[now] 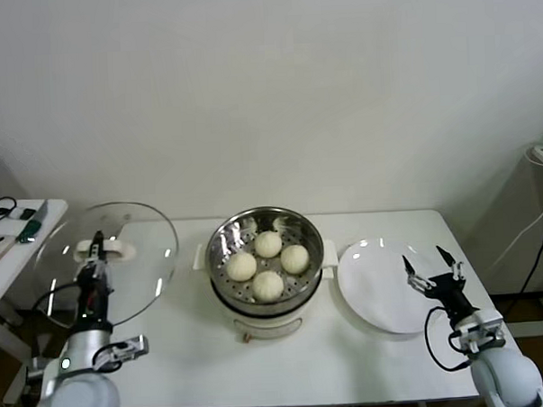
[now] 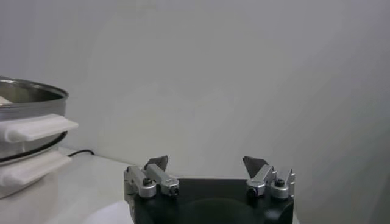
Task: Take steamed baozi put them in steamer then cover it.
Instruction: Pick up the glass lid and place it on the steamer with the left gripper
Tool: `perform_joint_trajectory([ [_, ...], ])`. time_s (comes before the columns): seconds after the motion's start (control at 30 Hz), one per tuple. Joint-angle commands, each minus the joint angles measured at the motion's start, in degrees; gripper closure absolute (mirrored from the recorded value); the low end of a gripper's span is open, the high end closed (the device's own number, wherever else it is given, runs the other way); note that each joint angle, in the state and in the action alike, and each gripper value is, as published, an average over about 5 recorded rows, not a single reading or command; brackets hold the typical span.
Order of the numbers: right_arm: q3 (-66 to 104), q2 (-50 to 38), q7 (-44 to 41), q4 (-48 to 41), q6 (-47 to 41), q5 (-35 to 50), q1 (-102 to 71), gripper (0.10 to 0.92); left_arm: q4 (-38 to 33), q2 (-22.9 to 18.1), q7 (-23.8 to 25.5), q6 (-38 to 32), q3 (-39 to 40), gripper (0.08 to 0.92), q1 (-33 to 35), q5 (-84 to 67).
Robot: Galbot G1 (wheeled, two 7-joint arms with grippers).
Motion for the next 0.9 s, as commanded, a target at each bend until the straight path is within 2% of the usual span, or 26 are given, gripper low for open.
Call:
perform_joint_trajectory([
  [0.03, -2.5, 2.4, 0.3, -1.4, 0.0, -2.7, 2.1, 0.203, -0.8, 0.3, 8.8, 10.7, 18.4, 0.856, -16.0, 2.4],
  [0.23, -3.0, 3.6, 0.3, -3.0, 0.2, -4.0, 3.4, 0.203, 2.4, -7.8, 15.2, 12.6, 25.1, 0.856, -23.4, 9.2],
  [0.53, -3.6, 2.9, 0.5, -4.8, -0.5, -4.6, 5.9, 0.203, 4.7, -16.4, 22.1, 12.4, 31.5, 0.856, -25.3, 19.5],
  [0.9, -3.4, 2.5, 0.7, -5.7, -0.4, -5.2, 5.9, 0.203, 10.4, -25.3, 24.2, 12.4, 36.0, 0.856, -28.3, 23.7],
])
